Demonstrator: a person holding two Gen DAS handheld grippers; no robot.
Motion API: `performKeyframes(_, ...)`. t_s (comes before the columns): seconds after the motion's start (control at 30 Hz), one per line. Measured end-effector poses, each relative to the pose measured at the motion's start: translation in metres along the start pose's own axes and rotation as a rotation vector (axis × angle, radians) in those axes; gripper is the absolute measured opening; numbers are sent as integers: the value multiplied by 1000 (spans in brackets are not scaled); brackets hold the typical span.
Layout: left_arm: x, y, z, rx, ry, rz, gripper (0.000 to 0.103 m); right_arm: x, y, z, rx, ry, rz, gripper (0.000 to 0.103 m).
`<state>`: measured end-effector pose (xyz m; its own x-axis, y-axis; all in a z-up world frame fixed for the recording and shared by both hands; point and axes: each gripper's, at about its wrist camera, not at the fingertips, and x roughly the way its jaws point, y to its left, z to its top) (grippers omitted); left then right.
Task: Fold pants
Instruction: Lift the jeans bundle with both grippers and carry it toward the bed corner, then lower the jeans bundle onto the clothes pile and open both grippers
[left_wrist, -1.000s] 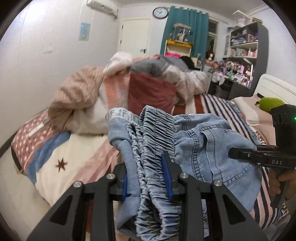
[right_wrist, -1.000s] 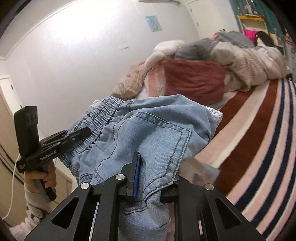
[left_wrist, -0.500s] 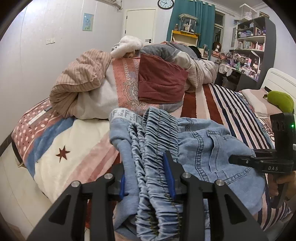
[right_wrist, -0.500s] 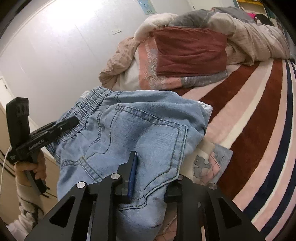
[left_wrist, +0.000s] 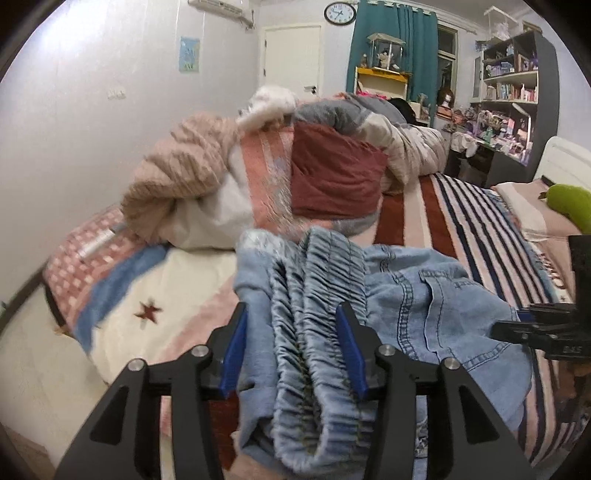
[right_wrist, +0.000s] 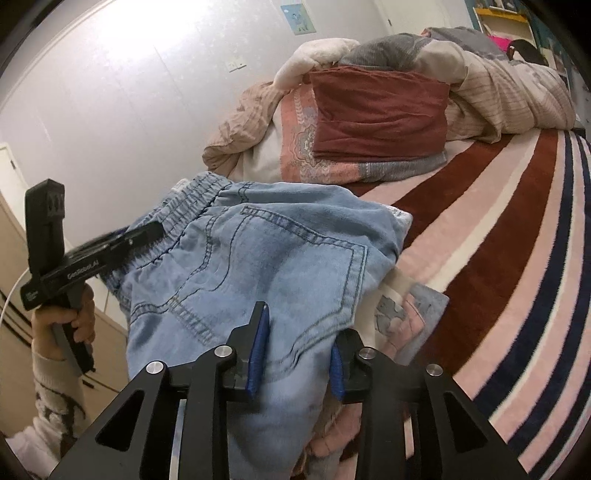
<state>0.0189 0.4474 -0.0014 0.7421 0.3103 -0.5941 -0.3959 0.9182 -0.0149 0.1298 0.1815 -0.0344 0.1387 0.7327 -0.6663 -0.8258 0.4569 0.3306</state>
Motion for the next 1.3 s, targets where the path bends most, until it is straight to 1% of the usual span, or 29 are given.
performKeyframes(0.07,-14,-3,4,8,-28,24,46,-9,2,-1,-12,-1,-9,32)
performKeyframes(0.13,-31,-7,8,4,-51,16,50,-22,2,-4,-15,-13,-17,33)
performKeyframes(0.17,-39,-11,9,8,-60,14,52,-28,1,-6,-14,-21,-19,36)
performKeyframes(0.27,-58,-28,10,34,-95,22,57,-51,2,-9,-17,-47,-21,40)
performKeyframes(0.3,-63,-36,11,42,-105,18,58,-61,4,-12,-25,-59,-32,40)
performKeyframes(0.37,-74,-53,10,55,-122,-11,65,-75,8,-16,-40,-72,-43,46)
performKeyframes(0.43,-86,-78,9,69,-151,-51,69,-92,12,-23,-49,-86,-56,47)
performKeyframes(0.5,-95,-101,8,79,-176,-74,73,-108,13,-32,-57,-97,-70,51)
performKeyframes(0.53,-99,-113,6,82,-189,-89,75,-118,14,-38,-62,-106,-81,55)
performKeyframes(0.6,-106,-143,0,96,-219,-127,81,-141,13,-54,-70,-133,-110,57)
performKeyframes(0.63,-109,-154,-4,99,-238,-132,85,-151,12,-60,-73,-144,-120,60)
performKeyframes(0.7,-111,-185,-14,108,-264,-127,86,-174,7,-78,-71,-172,-135,67)
performKeyframes(0.73,-111,-197,-18,112,-267,-134,86,-187,3,-89,-64,-189,-147,75)
performKeyframes(0.77,-112,-212,-23,120,-270,-147,86,-201,-2,-101,-57,-202,-164,82)
performKeyframes(0.8,-113,-228,-29,131,-272,-163,87,-213,-7,-112,-51,-213,-183,83)
performKeyframes(0.83,-114,-240,-32,138,-275,-173,89,-228,-12,-125,-41,-232,-209,84)
performKeyframes(0.87,-117,-254,-35,142,-280,-183,94,-241,-16,-137,-32,-253,-236,88)
performKeyframes(0.97,-128,-294,-48,150,-320,-219,98,-277,-23,-173,-38,-325,-361,100)
performKeyframes(1.0,-130,-303,-50,152,-330,-223,99,-290,-23,-187,-52,-364,-425,101)
performKeyframes(1.03,-133,-314,-55,153,-344,-222,101,-298,-24,-196,-59,-389,-463,102)
performKeyframes(1.1,-138,-328,-61,154,-358,-230,101,-311,-24,-215,-66,-436,-528,102)
performKeyframes(1.2,-139,-340,-69,145,-359,-268,101,-318,-27,-232,-36,-445,-597,102)
performKeyframes(1.3,-142,-347,-76,155,-363,-270,101,-320,-25,-240,-69,-479,-667,102)
